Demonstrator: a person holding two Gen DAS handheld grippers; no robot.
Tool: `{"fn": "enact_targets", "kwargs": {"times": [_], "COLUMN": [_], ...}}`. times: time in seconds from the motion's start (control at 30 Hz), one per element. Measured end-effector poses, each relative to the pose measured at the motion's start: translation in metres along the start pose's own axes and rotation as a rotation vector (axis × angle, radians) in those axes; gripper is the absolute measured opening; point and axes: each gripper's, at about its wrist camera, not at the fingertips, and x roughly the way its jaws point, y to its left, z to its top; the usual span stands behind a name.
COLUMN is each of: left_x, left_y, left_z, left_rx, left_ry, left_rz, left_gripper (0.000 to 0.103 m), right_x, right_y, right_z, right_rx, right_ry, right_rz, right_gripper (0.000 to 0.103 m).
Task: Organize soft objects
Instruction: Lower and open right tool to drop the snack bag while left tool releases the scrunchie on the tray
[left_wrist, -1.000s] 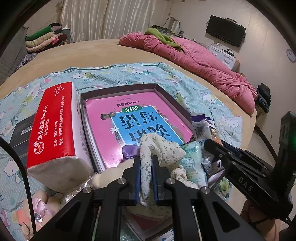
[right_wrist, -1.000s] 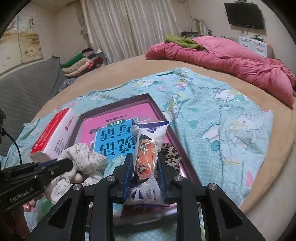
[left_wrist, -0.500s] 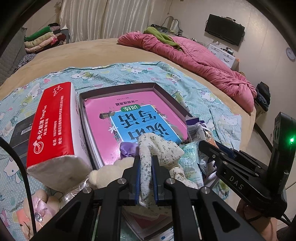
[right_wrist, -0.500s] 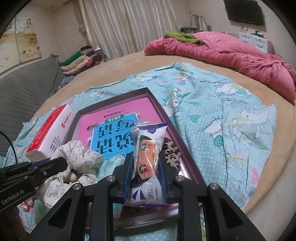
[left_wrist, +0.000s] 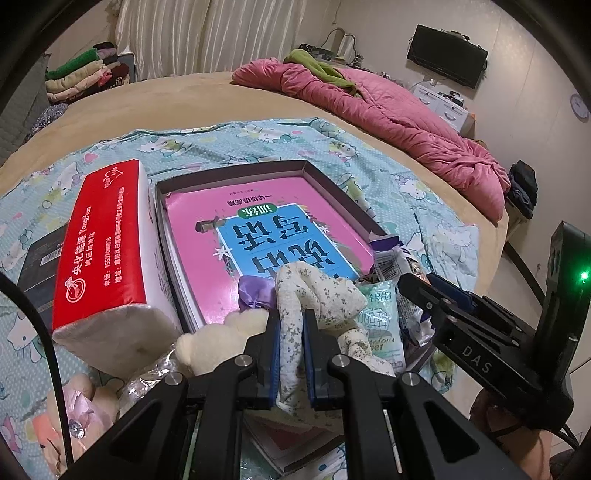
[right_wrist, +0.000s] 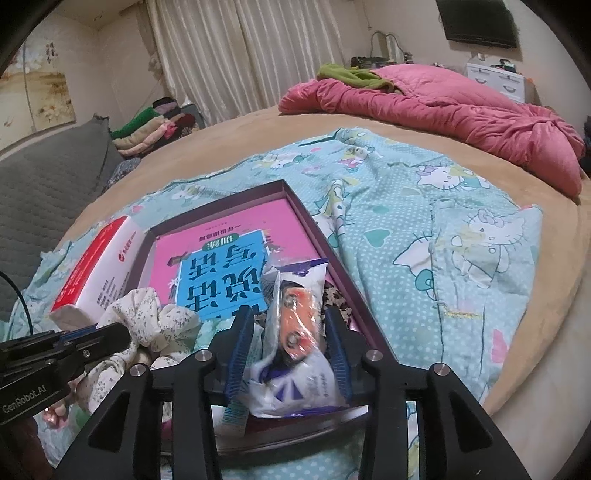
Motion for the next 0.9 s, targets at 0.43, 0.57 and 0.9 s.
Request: {"fn": "enact_targets", "kwargs": {"times": [0.43,0.57,0.9], "left_x": [-0.003,-0.004,-0.009], "left_y": [0.0,-0.001,0.001], "left_z": [0.001,0.001,0.001], "left_rx": [-0.009,-0.003,0.003], "left_ry": [0.006,0.007,0.003], "left_rz": [-0.012,-0.007,0.0], "left_gripper": [0.011,0.014,0.028], "right_x": [-0.021,-0.024,-0.03], "right_y": [-0.009,-0.007,-0.005], "right_z": [-0.001,0.0,0.002], "right_rx": [0.045,0.036,0.042], "right_ry": [-0.042,-0.05,-0.054], "right_rz": [-0.006,-0.012,-0.008], "right_gripper": [0.056,0.062,0.063]}}
